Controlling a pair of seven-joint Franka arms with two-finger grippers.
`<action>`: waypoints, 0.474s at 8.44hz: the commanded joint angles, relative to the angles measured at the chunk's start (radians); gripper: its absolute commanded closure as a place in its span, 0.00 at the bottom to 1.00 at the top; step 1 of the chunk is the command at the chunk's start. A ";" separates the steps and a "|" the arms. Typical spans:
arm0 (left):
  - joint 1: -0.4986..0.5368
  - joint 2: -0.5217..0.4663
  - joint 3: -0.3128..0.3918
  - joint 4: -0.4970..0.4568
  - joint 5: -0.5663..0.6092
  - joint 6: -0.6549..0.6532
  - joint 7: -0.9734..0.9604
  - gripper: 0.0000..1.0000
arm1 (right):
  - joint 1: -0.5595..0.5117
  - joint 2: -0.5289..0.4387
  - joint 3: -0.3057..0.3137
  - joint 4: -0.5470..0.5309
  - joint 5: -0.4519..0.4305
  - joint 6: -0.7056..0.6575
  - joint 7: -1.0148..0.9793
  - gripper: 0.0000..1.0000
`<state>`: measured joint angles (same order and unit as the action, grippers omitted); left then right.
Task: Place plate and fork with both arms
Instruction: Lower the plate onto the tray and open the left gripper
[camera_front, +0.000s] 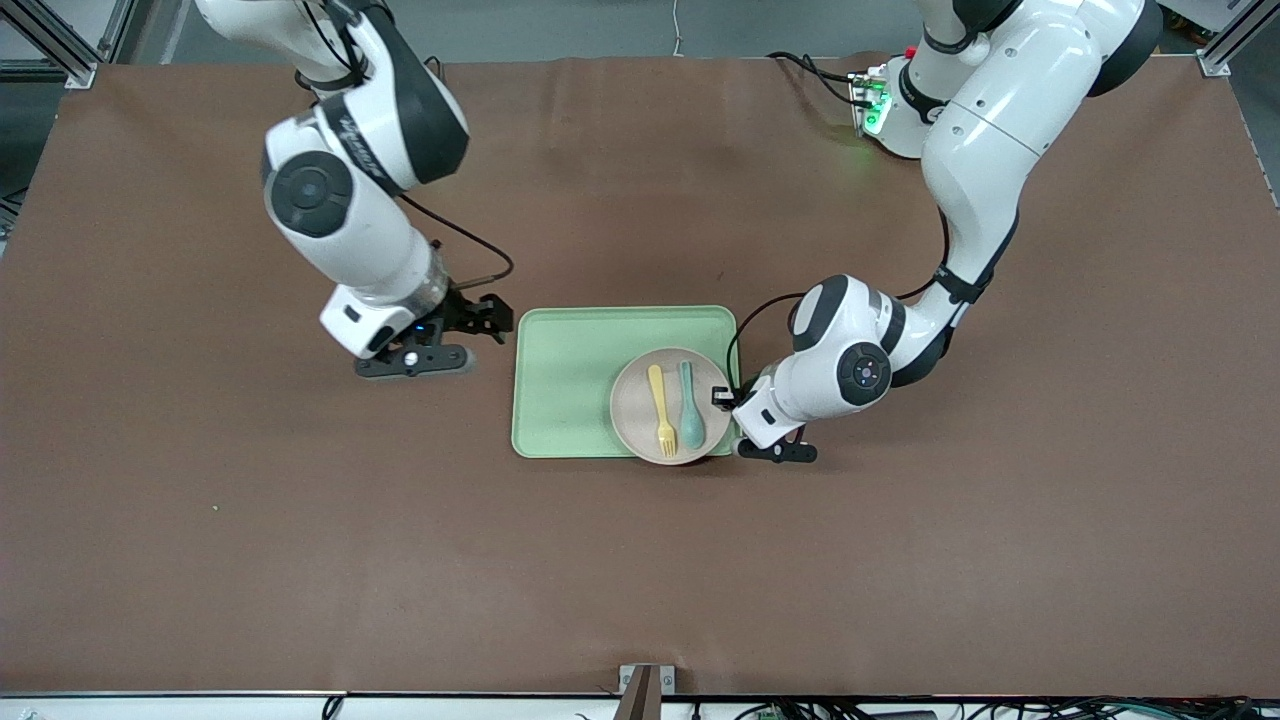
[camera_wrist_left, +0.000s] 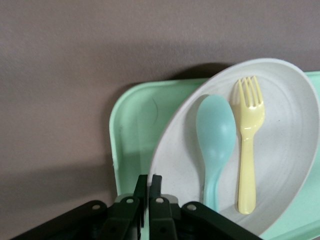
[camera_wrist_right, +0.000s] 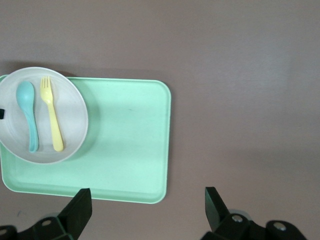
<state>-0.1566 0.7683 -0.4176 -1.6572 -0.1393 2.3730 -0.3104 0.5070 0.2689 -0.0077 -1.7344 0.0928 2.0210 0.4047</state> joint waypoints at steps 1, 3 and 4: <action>0.015 -0.015 -0.030 -0.035 -0.026 0.008 -0.003 1.00 | 0.063 0.045 -0.011 -0.002 0.004 0.066 0.080 0.00; 0.009 -0.012 -0.032 -0.036 -0.031 0.008 -0.003 0.98 | 0.119 0.085 -0.011 -0.001 -0.004 0.126 0.144 0.00; 0.012 -0.011 -0.032 -0.038 -0.033 0.006 -0.004 0.79 | 0.136 0.108 -0.011 -0.001 -0.007 0.157 0.172 0.00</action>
<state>-0.1559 0.7683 -0.4386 -1.6792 -0.1525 2.3731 -0.3109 0.6187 0.3598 -0.0081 -1.7364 0.0926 2.1515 0.5359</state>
